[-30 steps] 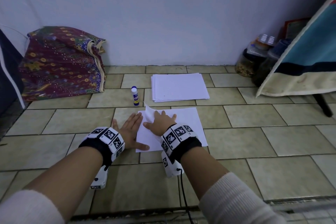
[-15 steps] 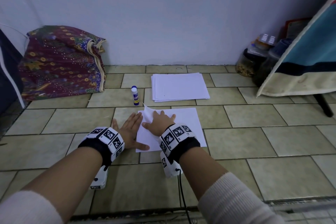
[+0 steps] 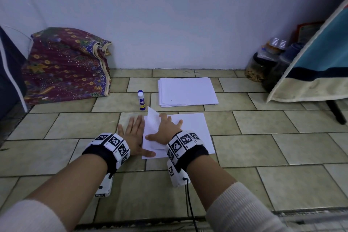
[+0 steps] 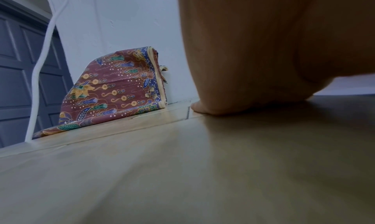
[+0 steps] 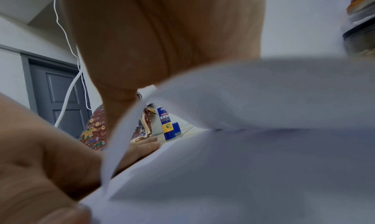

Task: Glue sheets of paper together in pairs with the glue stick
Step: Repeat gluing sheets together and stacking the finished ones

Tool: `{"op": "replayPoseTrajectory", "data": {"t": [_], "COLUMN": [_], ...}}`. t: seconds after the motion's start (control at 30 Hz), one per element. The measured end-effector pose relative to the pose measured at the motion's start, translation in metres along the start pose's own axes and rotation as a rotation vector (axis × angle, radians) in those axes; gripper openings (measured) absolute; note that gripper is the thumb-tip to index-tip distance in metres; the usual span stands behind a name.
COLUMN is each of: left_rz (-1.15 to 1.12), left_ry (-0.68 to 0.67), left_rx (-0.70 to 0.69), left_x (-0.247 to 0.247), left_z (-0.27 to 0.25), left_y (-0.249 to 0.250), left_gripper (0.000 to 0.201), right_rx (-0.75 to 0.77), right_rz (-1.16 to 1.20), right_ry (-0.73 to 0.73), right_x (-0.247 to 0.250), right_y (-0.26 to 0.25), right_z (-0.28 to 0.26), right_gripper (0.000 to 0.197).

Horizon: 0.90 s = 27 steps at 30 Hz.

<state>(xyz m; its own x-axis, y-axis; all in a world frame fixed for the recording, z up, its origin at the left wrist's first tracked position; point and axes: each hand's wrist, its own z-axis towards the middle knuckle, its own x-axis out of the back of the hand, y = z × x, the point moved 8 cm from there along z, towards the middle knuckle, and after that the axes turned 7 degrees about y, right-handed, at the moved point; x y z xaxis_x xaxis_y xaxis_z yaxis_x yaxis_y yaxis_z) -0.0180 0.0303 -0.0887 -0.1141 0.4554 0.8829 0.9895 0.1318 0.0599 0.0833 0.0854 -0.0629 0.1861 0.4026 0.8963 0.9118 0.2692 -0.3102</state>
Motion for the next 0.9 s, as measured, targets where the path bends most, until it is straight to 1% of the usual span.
{"op": "replayPoseTrajectory", "data": {"t": [0.13, 0.27, 0.4, 0.57, 0.63, 0.73, 0.77, 0.8, 0.9], "left_rz": [0.031, 0.011, 0.004, 0.067, 0.057, -0.018, -0.046, -0.090, -0.257], "left_ry": [-0.031, -0.059, -0.067, -0.085, -0.085, -0.124, -0.126, -0.115, -0.054], "left_rx": [0.006, -0.001, -0.013, -0.036, -0.059, -0.085, -0.078, -0.062, 0.013], "left_x": [0.001, 0.000, 0.000, 0.001, 0.006, 0.011, 0.011, 0.012, 0.014], "left_z": [-0.001, 0.000, -0.001, -0.004, -0.006, -0.009, -0.008, -0.007, 0.001], "left_y": [0.000, -0.002, -0.001, 0.000, -0.001, -0.004, -0.004, -0.004, -0.005], "left_gripper": [0.134, 0.140, 0.140, 0.142, 0.141, 0.145, 0.142, 0.132, 0.104], "right_rx": [0.042, 0.044, 0.050, 0.049, 0.036, 0.024, 0.025, 0.025, -0.017], "right_rz": [-0.052, -0.052, -0.054, -0.047, -0.030, -0.042, -0.059, -0.079, -0.091], "right_ry": [-0.040, -0.057, -0.055, -0.054, -0.059, -0.046, -0.050, -0.059, -0.092], "right_x": [0.005, 0.007, 0.008, 0.009, 0.010, 0.014, 0.014, 0.012, -0.002], "right_y": [-0.001, -0.003, -0.004, -0.004, -0.004, -0.002, -0.002, -0.001, 0.002], "right_z": [-0.006, -0.010, -0.011, -0.014, -0.015, -0.012, -0.010, -0.008, 0.001], "right_gripper": [0.083, 0.080, 0.080, 0.088, 0.081, 0.061, 0.059, 0.059, 0.071]}}
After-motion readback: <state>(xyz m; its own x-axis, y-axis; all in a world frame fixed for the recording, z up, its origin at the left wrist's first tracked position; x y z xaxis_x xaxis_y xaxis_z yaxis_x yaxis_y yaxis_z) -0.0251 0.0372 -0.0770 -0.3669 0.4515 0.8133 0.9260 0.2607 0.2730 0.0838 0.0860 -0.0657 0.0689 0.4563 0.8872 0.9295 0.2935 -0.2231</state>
